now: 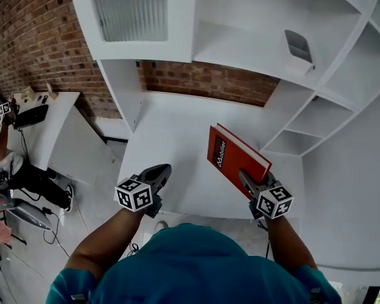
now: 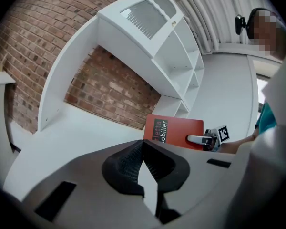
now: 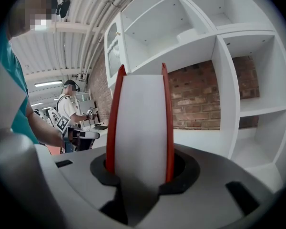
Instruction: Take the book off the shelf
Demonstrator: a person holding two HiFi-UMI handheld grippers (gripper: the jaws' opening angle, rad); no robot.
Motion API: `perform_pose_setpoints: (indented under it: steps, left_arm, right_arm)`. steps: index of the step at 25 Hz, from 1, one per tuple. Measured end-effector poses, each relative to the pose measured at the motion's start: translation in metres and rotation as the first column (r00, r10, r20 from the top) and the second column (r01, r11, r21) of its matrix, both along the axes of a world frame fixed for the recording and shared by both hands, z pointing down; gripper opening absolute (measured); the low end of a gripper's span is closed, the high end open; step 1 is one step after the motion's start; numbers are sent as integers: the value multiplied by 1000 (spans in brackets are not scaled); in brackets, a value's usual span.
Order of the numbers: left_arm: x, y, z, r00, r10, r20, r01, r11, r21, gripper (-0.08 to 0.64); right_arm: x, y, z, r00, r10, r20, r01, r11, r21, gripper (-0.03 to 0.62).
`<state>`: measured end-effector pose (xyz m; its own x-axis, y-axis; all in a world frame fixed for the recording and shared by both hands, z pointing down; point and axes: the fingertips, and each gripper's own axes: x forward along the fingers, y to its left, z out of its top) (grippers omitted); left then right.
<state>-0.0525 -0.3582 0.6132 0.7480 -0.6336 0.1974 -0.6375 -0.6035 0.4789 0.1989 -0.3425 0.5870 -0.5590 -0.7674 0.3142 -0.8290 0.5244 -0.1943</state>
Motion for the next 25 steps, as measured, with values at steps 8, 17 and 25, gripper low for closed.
perform_pose_setpoints:
  steps: [8,17,25]
  left_arm:
    - [-6,17,33,1000,2,27,0,998,-63,15]
    - [-3,30,41,1000,21,21,-19,995,-98,15]
    - [-5,32,45,1000,11,11,-9,994,-113,15]
  right_arm:
    - [13,3,37,998,52,-28,-54,996,-73,175]
    - [18,12,60,997,72,-38,-76,990,-120,175]
    - [19,14,65,997,73,-26,-76,988,-131,175]
